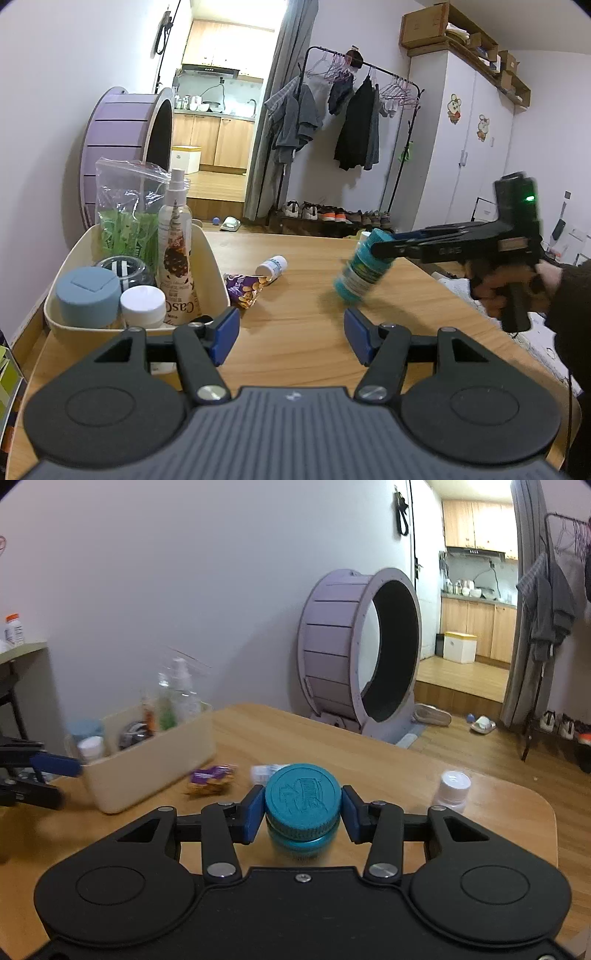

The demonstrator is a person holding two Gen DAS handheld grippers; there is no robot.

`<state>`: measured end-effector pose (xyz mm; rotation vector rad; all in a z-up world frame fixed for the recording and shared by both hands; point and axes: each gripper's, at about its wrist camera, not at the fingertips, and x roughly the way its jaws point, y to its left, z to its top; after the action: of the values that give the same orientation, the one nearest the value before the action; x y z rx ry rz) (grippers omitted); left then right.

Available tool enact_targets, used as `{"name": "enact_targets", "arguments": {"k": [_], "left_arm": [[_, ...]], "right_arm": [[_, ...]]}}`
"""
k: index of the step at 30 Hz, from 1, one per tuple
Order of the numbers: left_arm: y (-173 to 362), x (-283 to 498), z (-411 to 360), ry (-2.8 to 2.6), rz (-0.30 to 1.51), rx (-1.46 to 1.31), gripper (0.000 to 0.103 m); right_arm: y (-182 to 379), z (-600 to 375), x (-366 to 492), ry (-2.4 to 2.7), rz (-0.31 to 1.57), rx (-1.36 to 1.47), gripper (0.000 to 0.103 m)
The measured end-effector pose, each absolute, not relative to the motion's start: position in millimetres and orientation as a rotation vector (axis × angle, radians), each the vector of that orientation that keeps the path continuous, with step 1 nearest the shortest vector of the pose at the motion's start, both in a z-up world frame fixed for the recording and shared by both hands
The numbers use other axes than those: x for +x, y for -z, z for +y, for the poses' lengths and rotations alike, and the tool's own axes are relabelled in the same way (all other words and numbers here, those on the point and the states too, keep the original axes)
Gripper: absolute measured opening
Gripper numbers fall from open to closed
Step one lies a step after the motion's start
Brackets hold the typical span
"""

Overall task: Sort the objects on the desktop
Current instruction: 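Grasp the lying teal-capped jar with the right gripper and lift it, then stand the teal jar upright on the table and open the right gripper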

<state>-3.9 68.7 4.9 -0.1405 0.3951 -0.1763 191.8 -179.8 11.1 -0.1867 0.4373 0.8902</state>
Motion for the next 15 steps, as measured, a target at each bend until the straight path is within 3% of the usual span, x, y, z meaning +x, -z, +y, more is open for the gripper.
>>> {"name": "enact_targets", "arguments": {"k": [9,15], "left_arm": [[-2.9,-5.0,62.0,0.192,0.393,-0.115,0.062],[1.4,-4.8,56.7,0.192,0.394,-0.084,0.062]], "right_arm": [[-7.4,-167.8,142.5,-0.954,0.435,-0.22,0.043],[-2.5,-172.0,125.6,-0.963,0.411,-0.216,0.053]]}}
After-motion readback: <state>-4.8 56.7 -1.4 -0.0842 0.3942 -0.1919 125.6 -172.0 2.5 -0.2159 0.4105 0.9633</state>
